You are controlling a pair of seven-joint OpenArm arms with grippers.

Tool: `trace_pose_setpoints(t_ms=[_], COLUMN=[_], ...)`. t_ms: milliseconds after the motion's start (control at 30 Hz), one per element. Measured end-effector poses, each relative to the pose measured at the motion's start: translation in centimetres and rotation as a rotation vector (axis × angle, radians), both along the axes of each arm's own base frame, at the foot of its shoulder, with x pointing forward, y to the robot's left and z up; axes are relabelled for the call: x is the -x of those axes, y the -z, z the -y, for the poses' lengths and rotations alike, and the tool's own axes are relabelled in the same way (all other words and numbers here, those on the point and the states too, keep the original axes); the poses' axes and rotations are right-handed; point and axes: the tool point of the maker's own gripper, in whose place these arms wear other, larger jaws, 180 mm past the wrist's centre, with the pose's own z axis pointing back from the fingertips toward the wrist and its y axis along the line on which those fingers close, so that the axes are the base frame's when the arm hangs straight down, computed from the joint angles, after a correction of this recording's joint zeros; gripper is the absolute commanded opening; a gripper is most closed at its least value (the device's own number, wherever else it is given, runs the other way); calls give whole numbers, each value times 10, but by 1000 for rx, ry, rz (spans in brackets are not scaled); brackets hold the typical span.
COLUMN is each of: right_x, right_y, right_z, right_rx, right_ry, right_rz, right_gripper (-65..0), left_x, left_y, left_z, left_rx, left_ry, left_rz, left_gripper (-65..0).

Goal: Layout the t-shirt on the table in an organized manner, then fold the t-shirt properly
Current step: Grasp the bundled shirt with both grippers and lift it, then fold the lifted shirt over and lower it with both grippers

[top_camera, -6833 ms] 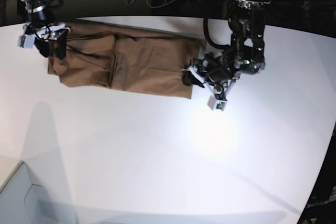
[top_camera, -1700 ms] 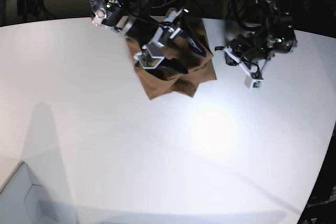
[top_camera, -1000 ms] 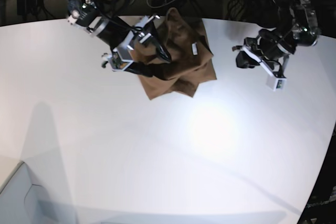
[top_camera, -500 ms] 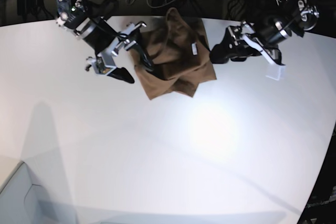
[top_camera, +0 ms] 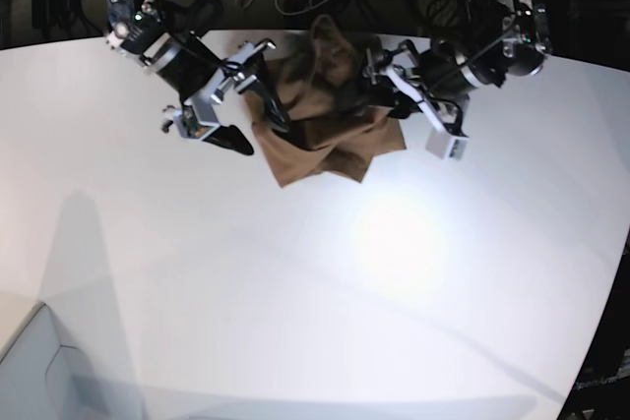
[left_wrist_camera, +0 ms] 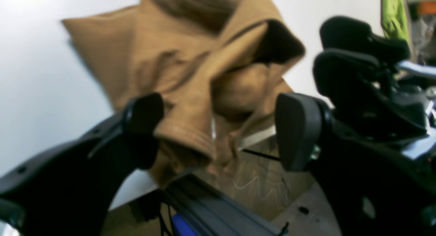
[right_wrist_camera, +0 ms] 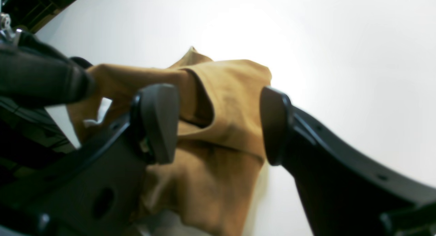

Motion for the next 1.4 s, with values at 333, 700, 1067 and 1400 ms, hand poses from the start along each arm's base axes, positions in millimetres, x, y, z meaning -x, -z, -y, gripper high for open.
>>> trace_pose_setpoints(t_ms=[333, 700, 1067, 1400], right_x=[0, -1, 2, 1], right_y=[1, -1, 13, 30], right_z=[0, 0, 2, -6], right_rx=[2, 0, 3, -29], right_ry=[-1, 0, 2, 17], right_rz=[-2, 3, -37, -91], right_gripper=[-268, -268, -268, -269], left_x=[-10, -36, -62, -73], left_y=[7, -9, -3, 21], left_z=[3, -13, -60, -78], left_rx=[8, 8, -41, -14], left_ry=[12, -44, -141, -205], left_rz=[-10, 54, 53, -19], left_gripper=[-650, -648, -648, -648])
